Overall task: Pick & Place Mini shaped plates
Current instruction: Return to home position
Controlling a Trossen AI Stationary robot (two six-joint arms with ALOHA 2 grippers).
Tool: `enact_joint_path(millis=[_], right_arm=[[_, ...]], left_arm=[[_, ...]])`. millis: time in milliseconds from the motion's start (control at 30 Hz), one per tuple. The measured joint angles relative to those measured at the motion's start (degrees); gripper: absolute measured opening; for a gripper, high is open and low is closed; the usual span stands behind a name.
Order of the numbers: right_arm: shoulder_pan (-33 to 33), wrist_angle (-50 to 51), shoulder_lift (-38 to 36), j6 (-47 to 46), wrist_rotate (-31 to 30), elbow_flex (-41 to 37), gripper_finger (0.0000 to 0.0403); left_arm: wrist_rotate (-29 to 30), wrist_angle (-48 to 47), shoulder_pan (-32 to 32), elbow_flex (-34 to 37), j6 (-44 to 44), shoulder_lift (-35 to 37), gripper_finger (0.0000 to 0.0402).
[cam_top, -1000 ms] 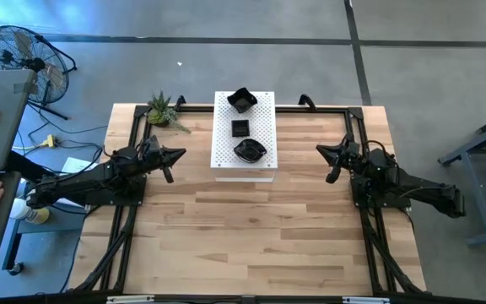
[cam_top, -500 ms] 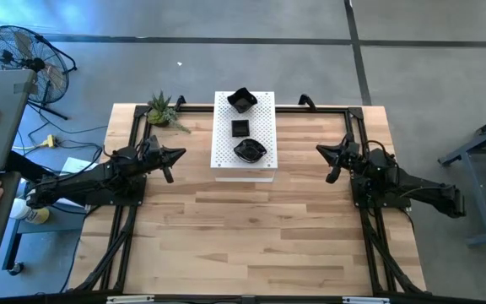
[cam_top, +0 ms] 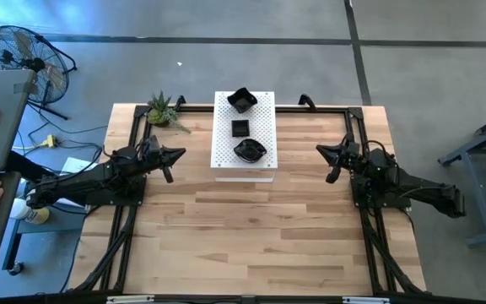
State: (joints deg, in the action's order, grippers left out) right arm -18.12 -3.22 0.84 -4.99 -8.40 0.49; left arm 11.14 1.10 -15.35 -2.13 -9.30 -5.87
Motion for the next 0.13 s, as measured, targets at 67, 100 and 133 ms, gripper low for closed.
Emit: enact_joint_path(millis=[67, 100, 133], right_arm=[[-0.01, 0.00, 0.00, -0.04, 0.00, 0.00, 0.0012], [-0.01, 0.00, 0.00, -0.03, 0.00, 0.00, 0.0012], [-0.01, 0.00, 0.00, -0.01, 0.00, 0.00, 0.0012]], left_arm=[[0.00, 0.00, -0.02, 0.00, 0.00, -0.02, 0.0001], [0.00, 0.00, -0.02, 0.00, 0.00, 0.00, 0.0001], [0.00, 0.00, -0.01, 0.00, 0.00, -0.02, 0.0001]])
